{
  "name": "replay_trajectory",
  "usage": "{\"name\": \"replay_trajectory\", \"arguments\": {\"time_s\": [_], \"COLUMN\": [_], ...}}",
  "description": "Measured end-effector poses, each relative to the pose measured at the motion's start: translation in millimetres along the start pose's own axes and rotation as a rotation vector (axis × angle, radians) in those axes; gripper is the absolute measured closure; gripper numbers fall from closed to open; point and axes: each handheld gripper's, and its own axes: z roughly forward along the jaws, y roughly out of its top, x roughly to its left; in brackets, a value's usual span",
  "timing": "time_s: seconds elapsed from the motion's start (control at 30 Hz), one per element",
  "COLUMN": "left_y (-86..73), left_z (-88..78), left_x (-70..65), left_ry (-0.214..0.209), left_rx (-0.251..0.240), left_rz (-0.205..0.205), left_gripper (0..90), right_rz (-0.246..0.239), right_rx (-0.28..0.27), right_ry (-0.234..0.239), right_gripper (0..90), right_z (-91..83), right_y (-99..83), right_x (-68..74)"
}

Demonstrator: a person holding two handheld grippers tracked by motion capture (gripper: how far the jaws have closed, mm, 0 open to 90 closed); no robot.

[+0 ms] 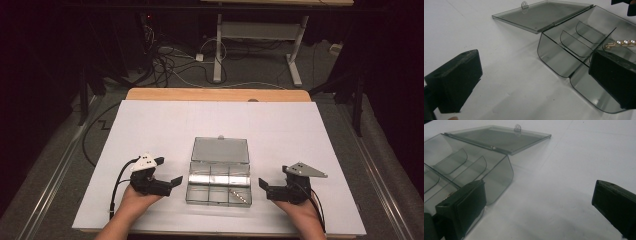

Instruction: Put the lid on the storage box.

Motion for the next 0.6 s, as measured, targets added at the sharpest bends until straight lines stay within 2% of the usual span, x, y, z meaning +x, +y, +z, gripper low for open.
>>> {"name": "replay_trajectory", "arguments": {"time_s": [0.13, 0.3, 0.43, 0.6], "left_y": [7.3, 20.3, 25.8, 32.1], "left_z": [5.3, 14.3, 25.5, 38.1], "left_x": [5.4, 13.3, 21.7, 27.2], "left_ry": [0.009, 0.028, 0.030, 0.029], "left_rx": [0.007, 0.011, 0.016, 0.026], "left_rz": [-0.003, 0.004, -0.030, -0.040], "left_gripper": [0.0, 0.0, 0.0, 0.0], "right_rz": [0.022, 0.017, 0.022, 0.042], "right_rx": [-0.008, -0.003, -0.009, -0.002], "right_ry": [0.030, 0.026, 0.029, 0.038], "right_gripper": [0.3, 0.3, 0.3, 0.3], "right_z": [5.2, 14.5, 24.0, 40.4], "right_y": [9.6, 22.9, 31.6, 39.5], "right_x": [-3.1, -8.0, -11.6, -13.8]}}
